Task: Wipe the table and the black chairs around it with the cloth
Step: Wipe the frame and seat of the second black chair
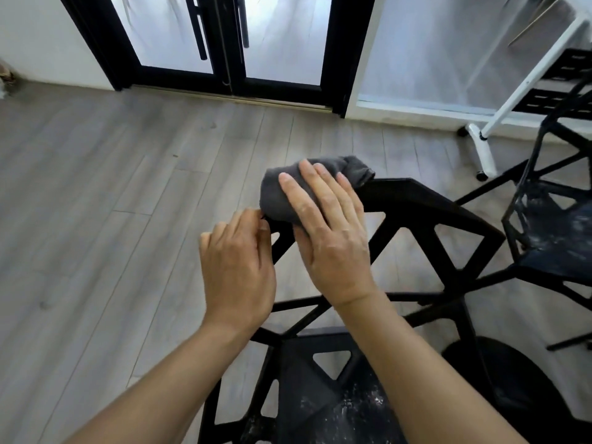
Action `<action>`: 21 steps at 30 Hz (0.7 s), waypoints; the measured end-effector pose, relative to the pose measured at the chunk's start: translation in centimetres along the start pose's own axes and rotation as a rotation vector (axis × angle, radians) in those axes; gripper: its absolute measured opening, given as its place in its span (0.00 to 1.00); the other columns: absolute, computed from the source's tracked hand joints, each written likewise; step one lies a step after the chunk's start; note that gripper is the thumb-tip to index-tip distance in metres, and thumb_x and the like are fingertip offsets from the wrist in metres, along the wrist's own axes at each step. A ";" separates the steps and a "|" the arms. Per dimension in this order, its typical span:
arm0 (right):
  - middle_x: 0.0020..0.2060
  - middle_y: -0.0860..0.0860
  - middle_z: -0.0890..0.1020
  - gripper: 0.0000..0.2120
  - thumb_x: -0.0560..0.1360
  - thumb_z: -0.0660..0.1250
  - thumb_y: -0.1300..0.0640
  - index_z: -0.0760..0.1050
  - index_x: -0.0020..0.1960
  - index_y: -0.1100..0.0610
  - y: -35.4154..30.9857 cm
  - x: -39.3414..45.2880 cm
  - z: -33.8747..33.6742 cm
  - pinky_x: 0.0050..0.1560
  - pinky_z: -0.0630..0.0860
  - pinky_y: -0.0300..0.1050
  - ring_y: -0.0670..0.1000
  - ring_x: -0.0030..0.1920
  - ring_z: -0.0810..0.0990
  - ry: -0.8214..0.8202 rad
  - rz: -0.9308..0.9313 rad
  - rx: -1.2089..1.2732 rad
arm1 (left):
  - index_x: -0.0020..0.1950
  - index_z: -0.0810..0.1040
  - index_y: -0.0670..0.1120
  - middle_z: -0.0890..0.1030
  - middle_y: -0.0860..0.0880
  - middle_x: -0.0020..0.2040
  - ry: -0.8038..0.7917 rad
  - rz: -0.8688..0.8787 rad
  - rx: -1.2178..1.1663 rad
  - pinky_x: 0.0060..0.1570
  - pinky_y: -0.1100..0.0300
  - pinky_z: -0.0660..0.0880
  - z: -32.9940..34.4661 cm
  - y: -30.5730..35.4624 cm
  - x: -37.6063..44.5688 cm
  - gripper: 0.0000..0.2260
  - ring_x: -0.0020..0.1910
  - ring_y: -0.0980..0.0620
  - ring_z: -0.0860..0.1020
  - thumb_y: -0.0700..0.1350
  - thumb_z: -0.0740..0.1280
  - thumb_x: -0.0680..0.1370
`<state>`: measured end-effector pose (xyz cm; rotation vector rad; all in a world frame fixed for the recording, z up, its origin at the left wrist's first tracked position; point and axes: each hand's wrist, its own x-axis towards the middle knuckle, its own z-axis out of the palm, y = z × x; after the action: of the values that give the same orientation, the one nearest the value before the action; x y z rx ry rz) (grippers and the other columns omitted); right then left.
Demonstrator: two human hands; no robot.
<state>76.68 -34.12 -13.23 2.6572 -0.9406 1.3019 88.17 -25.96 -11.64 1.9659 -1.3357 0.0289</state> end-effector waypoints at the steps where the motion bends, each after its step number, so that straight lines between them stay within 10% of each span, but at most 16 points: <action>1: 0.74 0.58 0.72 0.20 0.83 0.65 0.61 0.71 0.75 0.57 1.2 -0.1 -0.7 0.76 0.64 0.59 0.56 0.76 0.68 -0.017 -0.048 -0.062 | 0.46 0.69 0.53 0.75 0.55 0.38 0.000 -0.005 0.008 0.42 0.57 0.55 0.0 -0.1 0.0 0.10 0.37 0.50 0.69 0.48 0.51 0.85; 11: 0.77 0.54 0.67 0.25 0.82 0.62 0.63 0.64 0.78 0.56 5.5 -3.1 -4.0 0.79 0.59 0.57 0.54 0.79 0.62 0.215 0.537 -0.138 | 0.49 0.71 0.52 0.75 0.55 0.39 0.000 -0.044 0.029 0.43 0.59 0.54 0.3 0.6 -0.7 0.11 0.39 0.51 0.68 0.49 0.50 0.84; 21: 0.64 0.58 0.80 0.20 0.79 0.65 0.59 0.76 0.70 0.59 2.0 1.2 -1.8 0.67 0.70 0.55 0.60 0.62 0.78 0.010 -0.033 -0.129 | 0.48 0.72 0.51 0.75 0.55 0.38 -0.019 -0.011 -0.018 0.43 0.56 0.58 -0.1 -0.1 -0.2 0.13 0.37 0.50 0.70 0.50 0.50 0.85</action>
<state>74.89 -35.80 -11.60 2.5553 -0.9417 1.2034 88.18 -25.69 -11.75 1.9632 -1.3326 -0.0075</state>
